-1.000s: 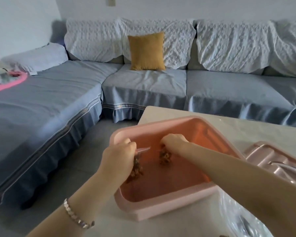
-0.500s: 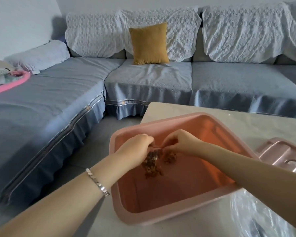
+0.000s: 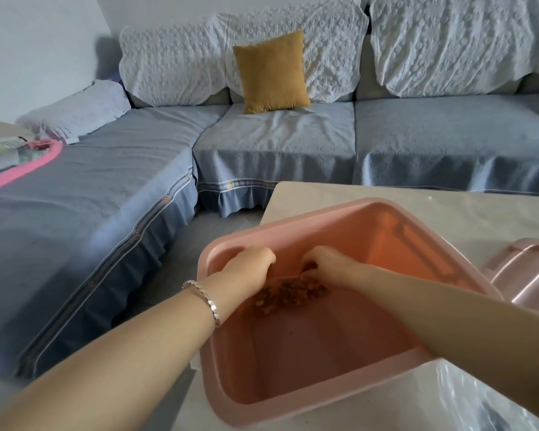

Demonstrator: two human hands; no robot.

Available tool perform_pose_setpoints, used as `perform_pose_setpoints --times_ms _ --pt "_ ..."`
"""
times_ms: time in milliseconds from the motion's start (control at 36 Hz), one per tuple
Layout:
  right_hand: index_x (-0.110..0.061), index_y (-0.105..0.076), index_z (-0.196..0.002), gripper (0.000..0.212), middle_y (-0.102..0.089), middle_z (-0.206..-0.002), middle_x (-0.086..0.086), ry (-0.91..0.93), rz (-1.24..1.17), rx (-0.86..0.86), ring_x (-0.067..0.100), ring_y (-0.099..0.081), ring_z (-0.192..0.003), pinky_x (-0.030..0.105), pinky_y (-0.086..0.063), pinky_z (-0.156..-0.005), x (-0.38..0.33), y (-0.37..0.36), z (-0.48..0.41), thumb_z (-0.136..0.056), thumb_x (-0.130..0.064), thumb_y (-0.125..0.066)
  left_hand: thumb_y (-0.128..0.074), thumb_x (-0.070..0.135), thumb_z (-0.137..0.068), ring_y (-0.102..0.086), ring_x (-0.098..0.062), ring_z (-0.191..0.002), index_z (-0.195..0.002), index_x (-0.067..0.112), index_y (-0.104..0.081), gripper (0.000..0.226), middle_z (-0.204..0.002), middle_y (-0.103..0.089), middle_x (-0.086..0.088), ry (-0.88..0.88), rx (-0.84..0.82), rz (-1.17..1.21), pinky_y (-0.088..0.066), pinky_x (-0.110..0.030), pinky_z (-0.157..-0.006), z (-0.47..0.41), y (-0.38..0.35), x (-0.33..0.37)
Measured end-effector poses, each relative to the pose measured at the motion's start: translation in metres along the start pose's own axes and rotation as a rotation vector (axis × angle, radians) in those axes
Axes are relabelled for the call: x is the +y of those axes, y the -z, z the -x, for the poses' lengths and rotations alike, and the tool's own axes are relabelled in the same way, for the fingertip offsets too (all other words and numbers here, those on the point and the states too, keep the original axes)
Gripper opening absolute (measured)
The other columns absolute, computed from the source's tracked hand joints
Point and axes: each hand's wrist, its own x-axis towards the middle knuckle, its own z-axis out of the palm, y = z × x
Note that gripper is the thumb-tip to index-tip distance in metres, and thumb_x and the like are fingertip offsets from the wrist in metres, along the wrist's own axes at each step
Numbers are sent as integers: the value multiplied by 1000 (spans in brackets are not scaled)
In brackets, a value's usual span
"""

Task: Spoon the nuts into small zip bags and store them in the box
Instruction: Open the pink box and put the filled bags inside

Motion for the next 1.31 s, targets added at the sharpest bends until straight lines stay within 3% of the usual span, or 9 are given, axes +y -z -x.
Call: perform_pose_setpoints --times_ms 278,417,556,722,833,944,1111,1194,1306 --pt "-5 -64 -91 22 -64 -100 9 -29 57 151 24 -59 -93 29 -44 -73 -2 0 5 -80 -23 -68 -51 -11 -77 -62 -32 -90 -92 10 -60 27 -74 -50 -4 -63 -58 -348 -40 -33 -64 2 -4 -1" --pt "-12 -61 -95 31 -63 -107 8 -64 254 134 27 -59 -99 29 -41 -70 -10 6 12 -79 -37 -68 -44 -4 -86 -58 -30 -99 -105 9 -56 26 -109 -57 -9 -68 -60 -390 -46 -37 -75 30 0 0" --pt "-22 -57 -84 13 -63 -102 0 -39 266 108 23 -59 -97 28 -43 -72 -29 33 34 -80 -33 -64 -51 25 -92 -56 -13 -99 -110 22 -60 21 -108 -57 5 -187 172 -28 -47 -33 -86 69 11 9" --pt "-25 -66 -84 4 -58 -78 -16 108 160 294 6 -59 -80 28 -51 -77 -39 90 131 -80 -23 -65 -58 22 -89 -57 -2 -78 -88 42 -59 21 -88 -64 12 -412 364 495 -47 -13 -70 127 -4 52" --pt "-23 -67 -82 3 -57 -69 -21 62 105 330 -5 -55 -67 16 -47 -68 -18 97 210 -80 -24 -68 -56 15 -87 -54 -1 -77 -89 26 -64 13 -80 -59 14 -544 417 493 -39 -6 -67 148 -38 93" --pt "-29 -64 -86 7 -57 -70 -22 -126 147 159 -1 -58 -71 23 -50 -70 20 73 266 -81 -34 -65 -47 25 -80 -57 -8 -75 -81 20 -68 22 -80 -65 11 -682 506 165 -37 -21 -76 151 -75 122" --pt "-28 -62 -102 25 -61 -94 -18 -360 247 -101 9 -59 -91 24 -47 -75 66 8 304 -85 -46 -57 -50 23 -91 -51 -17 -112 -118 18 -58 29 -122 -57 3 -705 94 86 -40 -26 -94 152 -136 153" --pt "-23 -55 -120 42 -59 -118 -6 -443 257 -119 14 -56 -102 24 -40 -75 75 -17 309 -87 -49 -54 -55 30 -86 -47 -20 -115 -116 22 -58 30 -122 -55 3 -644 -60 -5 -39 -28 -93 150 -162 158" --pt "-22 -57 -118 41 -61 -115 -1 -527 184 -128 17 -59 -102 23 -40 -70 82 -36 309 -85 -47 -59 -61 29 -85 -43 -19 -114 -109 19 -60 26 -118 -51 2 -639 -48 -45 -36 -29 -91 148 -170 163"
